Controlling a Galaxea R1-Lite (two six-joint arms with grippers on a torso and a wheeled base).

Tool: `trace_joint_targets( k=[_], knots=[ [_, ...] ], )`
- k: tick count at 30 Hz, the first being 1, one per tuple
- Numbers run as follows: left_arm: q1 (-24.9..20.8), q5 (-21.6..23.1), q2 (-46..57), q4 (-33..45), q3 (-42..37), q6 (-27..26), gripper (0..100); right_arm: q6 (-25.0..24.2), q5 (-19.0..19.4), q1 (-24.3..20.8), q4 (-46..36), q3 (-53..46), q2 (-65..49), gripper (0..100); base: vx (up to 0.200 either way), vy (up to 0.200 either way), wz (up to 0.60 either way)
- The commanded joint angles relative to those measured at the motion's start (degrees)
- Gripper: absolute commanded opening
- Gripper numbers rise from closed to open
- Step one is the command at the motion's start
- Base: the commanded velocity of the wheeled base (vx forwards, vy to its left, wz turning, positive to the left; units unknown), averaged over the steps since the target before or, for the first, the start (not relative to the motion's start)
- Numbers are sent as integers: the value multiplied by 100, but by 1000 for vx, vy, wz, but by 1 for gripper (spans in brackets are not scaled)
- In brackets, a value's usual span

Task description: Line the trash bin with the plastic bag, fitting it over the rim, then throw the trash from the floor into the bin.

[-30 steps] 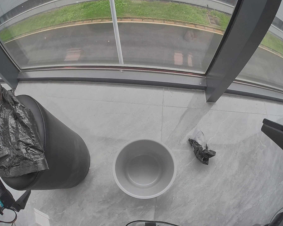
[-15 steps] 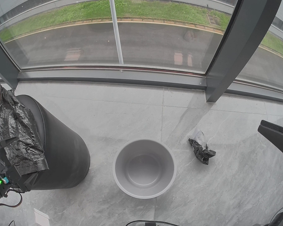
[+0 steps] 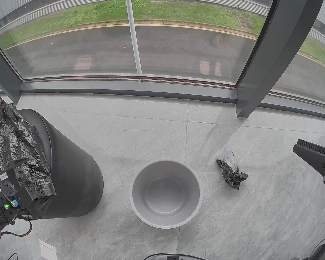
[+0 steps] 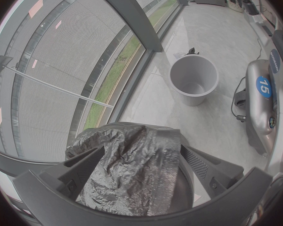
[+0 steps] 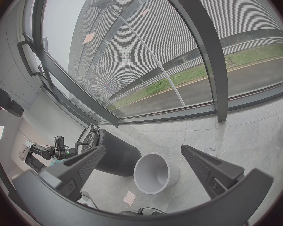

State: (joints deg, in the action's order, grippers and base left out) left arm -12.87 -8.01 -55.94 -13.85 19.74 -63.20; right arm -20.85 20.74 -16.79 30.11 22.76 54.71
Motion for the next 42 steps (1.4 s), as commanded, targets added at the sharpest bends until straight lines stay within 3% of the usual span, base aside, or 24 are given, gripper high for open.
trace_joint_targets(
  k=[1,4,5,20,22,29,33,34,39,40,41,42],
  knots=[
    [4,-104,-277,-285,-5,62,100,2,1,0,4,0,-4,100,0,0,0],
    [4,-113,-356,-496,-49,71,100,2,1,0,4,-8,-4,100,0,0,0],
    [4,-113,-356,-496,-49,71,0,2,1,0,4,-8,-4,100,0,0,0],
    [39,-113,-435,-549,-14,123,0,2,1,26,4,-8,-39,100,0,0,0],
    [30,-104,-435,-558,21,387,0,2,1,26,4,-8,-57,100,0,0,0],
    [-5,-16,-628,-1410,399,1846,0,195,1,26,12,-123,-57,100,0,0,0],
    [-22,115,-980,-2166,681,3120,0,555,-8,-26,21,-281,154,100,0,0,0],
    [-31,151,-1147,-2324,927,3824,0,696,-8,-44,21,-290,268,100,0,0,0],
    [-57,291,-1288,-2359,1665,5678,0,775,1,-88,39,-140,558,100,0,0,0],
    [-57,291,-1288,-2359,1665,5678,0,775,1,-88,39,-140,558,100,0,0,0],
    [-101,555,-1270,-2359,1841,6337,0,784,1,-123,171,27,822,100,0,0,0],
    [-101,555,-1270,-2359,1841,6337,0,784,1,-123,171,27,822,100,0,0,0]
  ],
)
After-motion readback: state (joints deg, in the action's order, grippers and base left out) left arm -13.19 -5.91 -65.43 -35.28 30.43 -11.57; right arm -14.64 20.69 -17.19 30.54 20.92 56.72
